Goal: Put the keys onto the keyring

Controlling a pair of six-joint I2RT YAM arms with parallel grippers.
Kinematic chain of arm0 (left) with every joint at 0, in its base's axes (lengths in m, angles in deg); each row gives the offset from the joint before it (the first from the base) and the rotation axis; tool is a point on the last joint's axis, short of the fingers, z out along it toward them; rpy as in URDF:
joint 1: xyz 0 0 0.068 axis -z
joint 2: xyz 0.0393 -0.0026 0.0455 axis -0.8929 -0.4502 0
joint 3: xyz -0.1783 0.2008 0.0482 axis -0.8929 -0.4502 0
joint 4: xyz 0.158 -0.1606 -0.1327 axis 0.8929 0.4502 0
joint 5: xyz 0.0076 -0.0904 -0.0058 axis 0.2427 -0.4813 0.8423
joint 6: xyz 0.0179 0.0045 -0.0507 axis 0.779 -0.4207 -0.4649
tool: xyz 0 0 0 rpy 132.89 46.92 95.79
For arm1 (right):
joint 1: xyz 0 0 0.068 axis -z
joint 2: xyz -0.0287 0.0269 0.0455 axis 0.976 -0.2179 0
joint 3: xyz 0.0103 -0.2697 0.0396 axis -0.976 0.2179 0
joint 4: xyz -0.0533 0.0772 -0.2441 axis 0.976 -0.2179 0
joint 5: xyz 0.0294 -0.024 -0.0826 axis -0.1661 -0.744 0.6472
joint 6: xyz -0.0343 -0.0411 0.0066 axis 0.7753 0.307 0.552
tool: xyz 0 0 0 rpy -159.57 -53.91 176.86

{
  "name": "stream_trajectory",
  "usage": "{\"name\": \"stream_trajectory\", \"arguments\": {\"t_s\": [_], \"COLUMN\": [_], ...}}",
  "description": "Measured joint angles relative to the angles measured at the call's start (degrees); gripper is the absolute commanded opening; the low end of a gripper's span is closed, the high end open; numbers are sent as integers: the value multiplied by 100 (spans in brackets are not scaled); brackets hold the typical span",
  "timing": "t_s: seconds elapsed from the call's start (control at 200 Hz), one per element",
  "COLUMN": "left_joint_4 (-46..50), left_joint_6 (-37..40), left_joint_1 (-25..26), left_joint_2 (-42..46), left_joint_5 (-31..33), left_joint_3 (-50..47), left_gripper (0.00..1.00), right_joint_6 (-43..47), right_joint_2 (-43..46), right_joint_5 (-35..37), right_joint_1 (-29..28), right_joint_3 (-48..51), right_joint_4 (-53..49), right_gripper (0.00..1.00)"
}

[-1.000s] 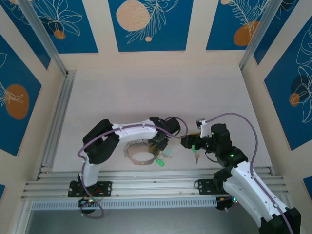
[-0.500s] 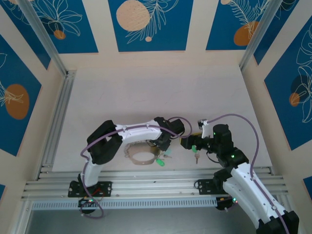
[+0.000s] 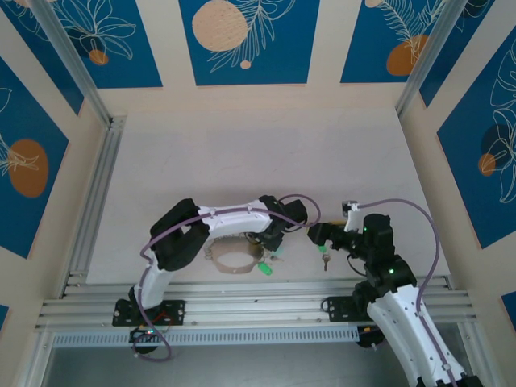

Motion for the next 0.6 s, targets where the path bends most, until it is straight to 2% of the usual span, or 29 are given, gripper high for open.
{"name": "stream_trajectory", "arguments": {"t_s": [0.23, 0.6], "left_joint_4": [142, 490], "left_joint_6": [-44, -295], "left_joint_1": [22, 205], "left_joint_2": [-9, -9], "left_joint_5": [120, 380], "left_joint_3": [0, -11], "left_gripper": [33, 36], "right_joint_6": [-61, -61], "right_joint_2": [74, 74], "right_joint_5": [-199, -284], "right_joint_1": [280, 313], "right_joint_3": [46, 48], "right_joint_4": [-15, -20], "right_gripper": [94, 94]}}
